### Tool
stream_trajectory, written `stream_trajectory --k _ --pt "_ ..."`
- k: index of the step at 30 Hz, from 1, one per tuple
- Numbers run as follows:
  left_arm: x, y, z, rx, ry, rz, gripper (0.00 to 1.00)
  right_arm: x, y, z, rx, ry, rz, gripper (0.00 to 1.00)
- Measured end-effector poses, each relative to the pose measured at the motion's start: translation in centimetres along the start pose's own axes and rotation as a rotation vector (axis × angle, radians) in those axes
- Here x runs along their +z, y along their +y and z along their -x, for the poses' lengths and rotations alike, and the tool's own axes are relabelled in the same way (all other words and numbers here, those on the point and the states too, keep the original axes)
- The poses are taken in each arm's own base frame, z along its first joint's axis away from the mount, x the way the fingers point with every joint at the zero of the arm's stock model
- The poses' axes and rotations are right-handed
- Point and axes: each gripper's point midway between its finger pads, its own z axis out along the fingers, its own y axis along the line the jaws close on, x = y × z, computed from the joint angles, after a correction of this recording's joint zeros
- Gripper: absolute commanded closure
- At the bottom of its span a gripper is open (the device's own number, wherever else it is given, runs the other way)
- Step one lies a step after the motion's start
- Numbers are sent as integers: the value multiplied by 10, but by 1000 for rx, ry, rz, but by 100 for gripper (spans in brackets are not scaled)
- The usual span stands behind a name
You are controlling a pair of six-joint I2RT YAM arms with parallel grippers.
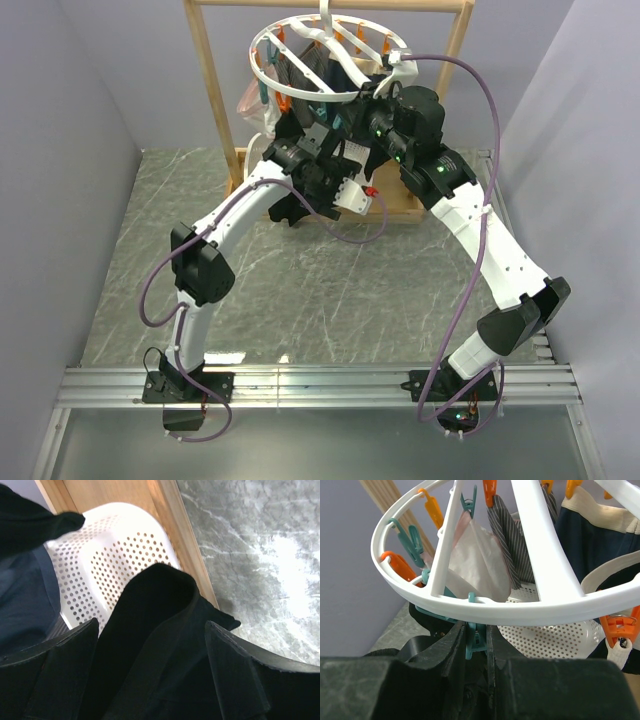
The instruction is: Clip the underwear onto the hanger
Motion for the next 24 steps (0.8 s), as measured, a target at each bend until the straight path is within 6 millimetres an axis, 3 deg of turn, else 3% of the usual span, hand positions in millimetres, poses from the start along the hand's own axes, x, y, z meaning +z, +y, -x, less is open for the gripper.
stream_trajectory --k 7,11,19,20,22,24 --pt "-1 4 -9 -5 27 4 9 0 1 0 0 -1 3 100" --pt "1 0 -15 2 55 -17 21 0 2 0 0 -1 4 100" --pt "13 -13 -29 23 115 -76 72 0 2 0 0 -1 4 100" --pt "13 -13 -30 27 118 -79 85 0 2 0 0 -1 4 100" --pt "12 -13 -30 33 118 -79 100 0 2 0 0 -1 4 100" --pt "13 -13 -29 37 114 -82 100 0 2 0 0 -1 3 100"
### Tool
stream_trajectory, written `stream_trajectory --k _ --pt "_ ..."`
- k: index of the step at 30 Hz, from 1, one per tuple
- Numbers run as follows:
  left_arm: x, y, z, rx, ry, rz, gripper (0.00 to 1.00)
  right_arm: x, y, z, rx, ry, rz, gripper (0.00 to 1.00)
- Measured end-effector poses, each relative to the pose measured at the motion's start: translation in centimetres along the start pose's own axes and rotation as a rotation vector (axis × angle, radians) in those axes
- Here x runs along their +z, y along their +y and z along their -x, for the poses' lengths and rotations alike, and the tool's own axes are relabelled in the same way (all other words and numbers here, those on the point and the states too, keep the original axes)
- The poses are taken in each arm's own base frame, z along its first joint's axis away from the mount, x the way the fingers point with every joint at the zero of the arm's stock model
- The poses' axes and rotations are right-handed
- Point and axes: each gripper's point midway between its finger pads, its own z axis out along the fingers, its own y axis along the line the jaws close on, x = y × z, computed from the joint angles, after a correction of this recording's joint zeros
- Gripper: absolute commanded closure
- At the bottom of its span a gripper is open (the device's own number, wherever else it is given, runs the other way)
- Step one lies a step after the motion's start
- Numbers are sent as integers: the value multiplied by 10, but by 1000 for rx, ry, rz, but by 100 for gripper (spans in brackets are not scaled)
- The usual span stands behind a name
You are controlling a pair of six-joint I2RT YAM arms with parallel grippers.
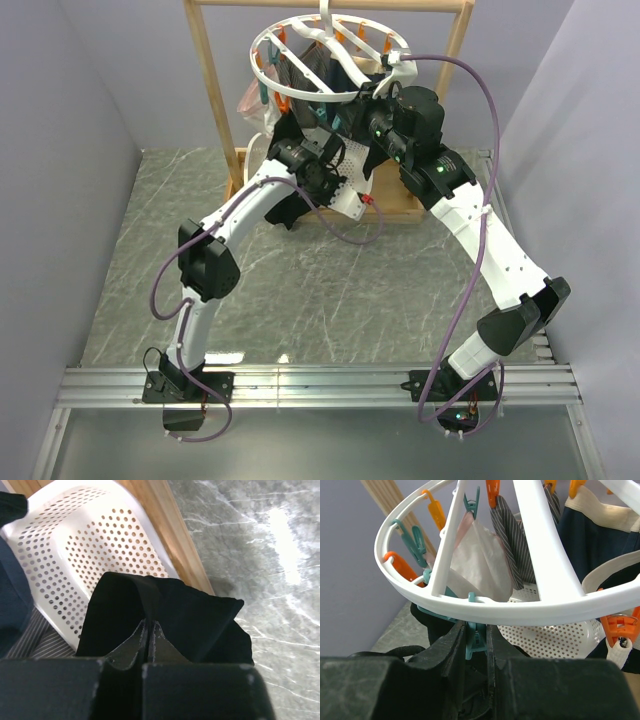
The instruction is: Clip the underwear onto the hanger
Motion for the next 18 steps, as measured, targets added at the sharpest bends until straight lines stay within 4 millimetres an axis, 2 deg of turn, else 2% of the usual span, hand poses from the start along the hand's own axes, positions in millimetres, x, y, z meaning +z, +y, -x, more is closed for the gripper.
stream_trajectory --k 4,7,11,14,18 --pt "-3 -7 4 1 -24 -10 100 0 0 0 0 0 -1 100" --pt "-17 -17 9 -2 -61 -7 100 0 0 0 0 -1 -1 100" --pt "-51 -29 18 -6 -134 48 100 0 0 0 0 -2 -1 100" --pt "-83 -30 22 -25 -190 161 100 0 -1 0 0 -2 -3 100" --pt "-115 -22 24 -70 -247 308 100 1 -2 -2 6 2 -2 100"
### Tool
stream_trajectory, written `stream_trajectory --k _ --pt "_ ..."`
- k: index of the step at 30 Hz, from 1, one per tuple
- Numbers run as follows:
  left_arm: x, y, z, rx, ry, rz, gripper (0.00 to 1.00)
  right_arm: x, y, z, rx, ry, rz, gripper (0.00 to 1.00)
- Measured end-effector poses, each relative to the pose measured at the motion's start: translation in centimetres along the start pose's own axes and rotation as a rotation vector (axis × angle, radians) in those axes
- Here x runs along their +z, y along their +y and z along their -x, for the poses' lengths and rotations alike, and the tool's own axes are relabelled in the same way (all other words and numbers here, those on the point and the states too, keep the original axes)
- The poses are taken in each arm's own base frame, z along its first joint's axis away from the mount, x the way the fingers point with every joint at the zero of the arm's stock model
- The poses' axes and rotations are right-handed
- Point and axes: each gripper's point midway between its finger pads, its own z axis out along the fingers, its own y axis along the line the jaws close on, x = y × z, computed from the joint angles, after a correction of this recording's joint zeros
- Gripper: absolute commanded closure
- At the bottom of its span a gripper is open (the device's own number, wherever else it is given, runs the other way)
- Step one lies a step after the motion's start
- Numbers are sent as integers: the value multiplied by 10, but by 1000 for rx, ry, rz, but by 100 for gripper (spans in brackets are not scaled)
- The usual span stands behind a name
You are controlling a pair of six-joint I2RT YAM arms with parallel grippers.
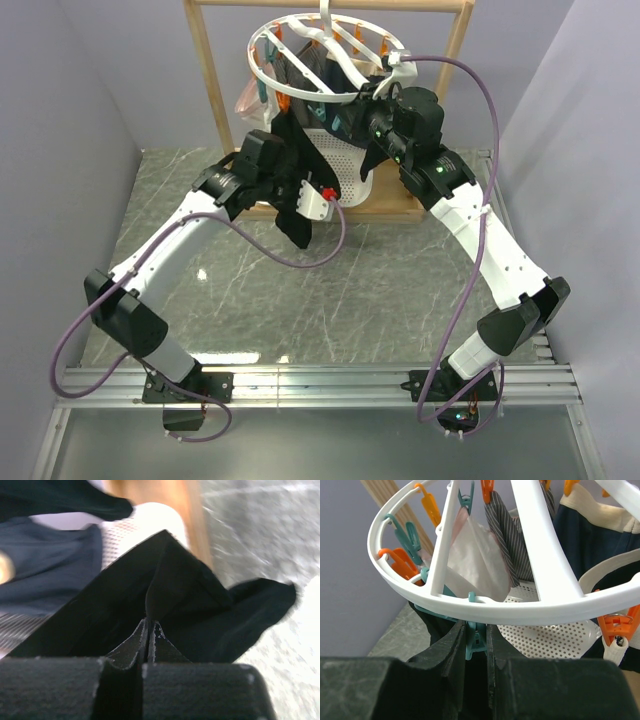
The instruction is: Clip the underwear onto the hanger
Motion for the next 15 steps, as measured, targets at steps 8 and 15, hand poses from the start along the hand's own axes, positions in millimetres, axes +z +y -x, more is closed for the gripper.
stream_trajectory --k 8,15 --pt "-6 40 0 -121 -84 201 100 -1 5 -2 31 16 51 100" --pt "-15 66 -1 -211 -173 258 100 -4 12 -4 52 19 112 100"
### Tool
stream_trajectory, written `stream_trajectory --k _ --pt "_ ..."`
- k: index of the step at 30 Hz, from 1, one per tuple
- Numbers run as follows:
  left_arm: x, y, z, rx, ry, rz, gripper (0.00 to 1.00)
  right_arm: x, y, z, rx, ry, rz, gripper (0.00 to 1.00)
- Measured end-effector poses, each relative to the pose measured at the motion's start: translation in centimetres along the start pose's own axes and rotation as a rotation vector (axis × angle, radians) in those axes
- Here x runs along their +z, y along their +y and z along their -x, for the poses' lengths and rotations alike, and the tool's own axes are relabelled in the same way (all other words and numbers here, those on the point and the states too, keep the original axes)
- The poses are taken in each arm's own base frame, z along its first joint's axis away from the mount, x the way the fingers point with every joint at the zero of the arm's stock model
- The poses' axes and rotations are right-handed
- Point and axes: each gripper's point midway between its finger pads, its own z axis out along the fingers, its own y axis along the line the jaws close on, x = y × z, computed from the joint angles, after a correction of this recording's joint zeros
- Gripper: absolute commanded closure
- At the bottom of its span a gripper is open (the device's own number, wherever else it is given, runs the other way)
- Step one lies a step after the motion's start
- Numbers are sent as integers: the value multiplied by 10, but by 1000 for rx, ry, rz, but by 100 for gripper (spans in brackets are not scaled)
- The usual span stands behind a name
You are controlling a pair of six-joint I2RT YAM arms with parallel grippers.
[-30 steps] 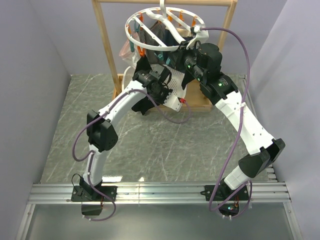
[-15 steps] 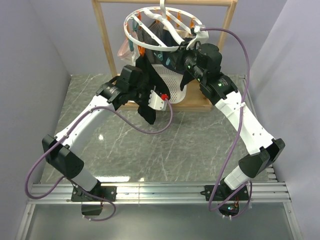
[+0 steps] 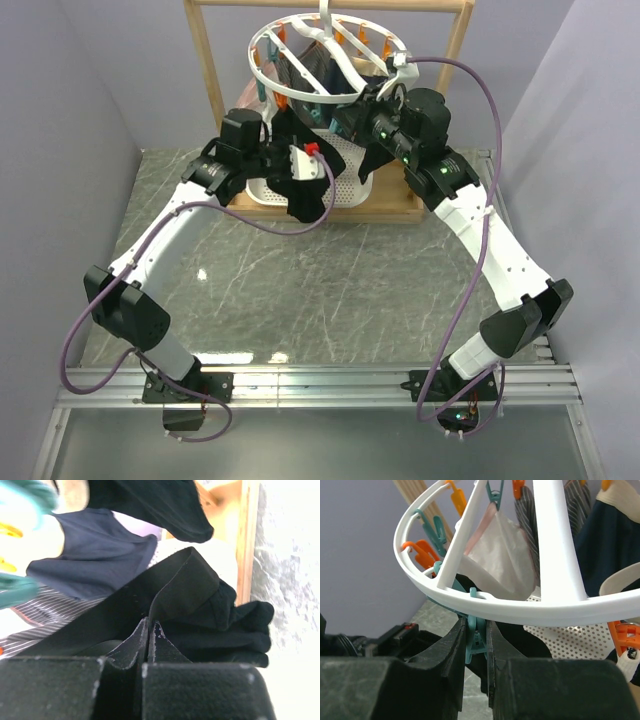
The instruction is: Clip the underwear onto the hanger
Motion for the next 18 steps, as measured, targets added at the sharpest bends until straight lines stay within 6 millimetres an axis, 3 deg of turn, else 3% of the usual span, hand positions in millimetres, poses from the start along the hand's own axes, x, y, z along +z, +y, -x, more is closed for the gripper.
stream_trajectory --k 10,18 --pt "-6 21 23 -62 -109 3 100 2 4 -7 14 0 79 100" --pt "-6 20 23 -114 -137 -21 100 3 10 -10 3 -26 147 100"
